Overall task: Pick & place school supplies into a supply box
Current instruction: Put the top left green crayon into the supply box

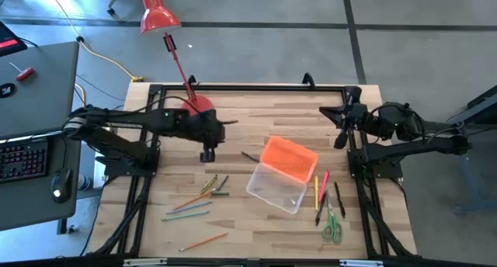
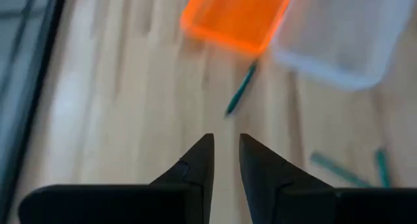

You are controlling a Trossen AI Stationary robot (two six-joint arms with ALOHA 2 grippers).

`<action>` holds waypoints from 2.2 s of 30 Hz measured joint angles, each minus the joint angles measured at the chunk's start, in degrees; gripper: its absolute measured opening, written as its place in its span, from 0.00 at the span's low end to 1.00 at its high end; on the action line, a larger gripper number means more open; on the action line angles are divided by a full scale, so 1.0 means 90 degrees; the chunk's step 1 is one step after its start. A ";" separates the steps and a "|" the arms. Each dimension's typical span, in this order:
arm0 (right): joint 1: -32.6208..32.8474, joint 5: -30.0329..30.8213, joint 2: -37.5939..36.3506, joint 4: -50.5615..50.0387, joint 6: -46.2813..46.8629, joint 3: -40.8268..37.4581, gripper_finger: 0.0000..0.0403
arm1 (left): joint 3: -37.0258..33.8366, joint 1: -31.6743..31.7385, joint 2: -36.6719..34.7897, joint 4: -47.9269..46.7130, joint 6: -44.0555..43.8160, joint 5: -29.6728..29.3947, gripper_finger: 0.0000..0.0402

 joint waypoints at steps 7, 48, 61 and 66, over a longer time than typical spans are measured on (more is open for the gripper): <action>0.0000 -0.0518 0.0084 0.0172 0.0000 -0.0002 0.00 | -0.2477 0.0809 -0.0006 0.4458 0.0233 0.1233 0.25; 0.0005 -0.1843 0.0413 0.0721 0.0538 -0.0002 0.00 | -0.1212 0.1548 0.4754 0.7129 0.1011 0.3055 0.25; 0.0005 -0.1836 0.0413 0.0721 0.0536 -0.0002 0.00 | -0.1207 0.1549 0.5095 0.7552 0.1164 0.3215 0.13; 0.0005 -0.1836 0.0413 0.0719 0.0536 -0.0002 0.00 | -0.1190 0.1548 0.5103 0.7599 0.1170 0.3177 0.07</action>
